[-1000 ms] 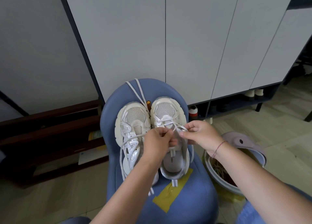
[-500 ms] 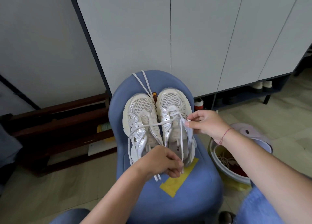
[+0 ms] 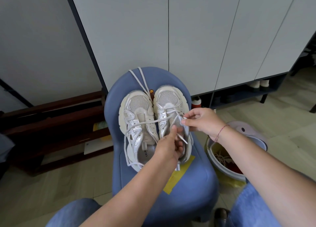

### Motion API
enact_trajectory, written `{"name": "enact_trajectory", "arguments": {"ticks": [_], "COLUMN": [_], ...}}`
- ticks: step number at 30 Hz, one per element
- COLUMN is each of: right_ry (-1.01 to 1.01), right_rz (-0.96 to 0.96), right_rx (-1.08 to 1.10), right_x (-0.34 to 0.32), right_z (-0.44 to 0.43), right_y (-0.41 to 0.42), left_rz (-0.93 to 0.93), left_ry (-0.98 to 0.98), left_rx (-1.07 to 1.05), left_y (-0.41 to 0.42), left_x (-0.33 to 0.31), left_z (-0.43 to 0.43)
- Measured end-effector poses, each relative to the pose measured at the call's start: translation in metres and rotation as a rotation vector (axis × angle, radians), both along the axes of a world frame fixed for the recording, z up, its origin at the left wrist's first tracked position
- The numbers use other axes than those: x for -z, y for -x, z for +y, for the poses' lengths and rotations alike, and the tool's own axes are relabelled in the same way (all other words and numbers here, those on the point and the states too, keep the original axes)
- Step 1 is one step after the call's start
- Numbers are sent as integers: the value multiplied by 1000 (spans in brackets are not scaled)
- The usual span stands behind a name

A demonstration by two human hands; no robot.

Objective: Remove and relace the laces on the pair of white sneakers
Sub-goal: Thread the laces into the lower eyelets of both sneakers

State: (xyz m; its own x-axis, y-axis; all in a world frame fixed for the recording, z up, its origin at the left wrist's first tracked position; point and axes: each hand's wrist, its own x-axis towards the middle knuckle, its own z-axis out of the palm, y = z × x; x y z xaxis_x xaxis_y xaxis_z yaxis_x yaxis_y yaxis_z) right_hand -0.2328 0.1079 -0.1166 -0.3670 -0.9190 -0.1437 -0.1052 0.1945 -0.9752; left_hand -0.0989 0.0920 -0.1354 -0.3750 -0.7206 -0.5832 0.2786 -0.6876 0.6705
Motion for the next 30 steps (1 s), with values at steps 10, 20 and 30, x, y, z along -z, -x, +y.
{"name": "enact_trajectory", "arguments": {"ticks": [10,20,30], "right_ry": [-21,-16,-10], "right_rz": [-42,-58,-33], "right_rx": [-1,-4,-5], "right_x": [0,0,1], "right_z": [0,-1,-1], "right_y": [2,0,0], "left_rz": [-343,-468,-825], "left_ry": [499,391,925], "left_rx": [725,1287,695], "left_y": [-40,-70,-64], "left_x": [4,46,15], "left_z": [19,53,23]}}
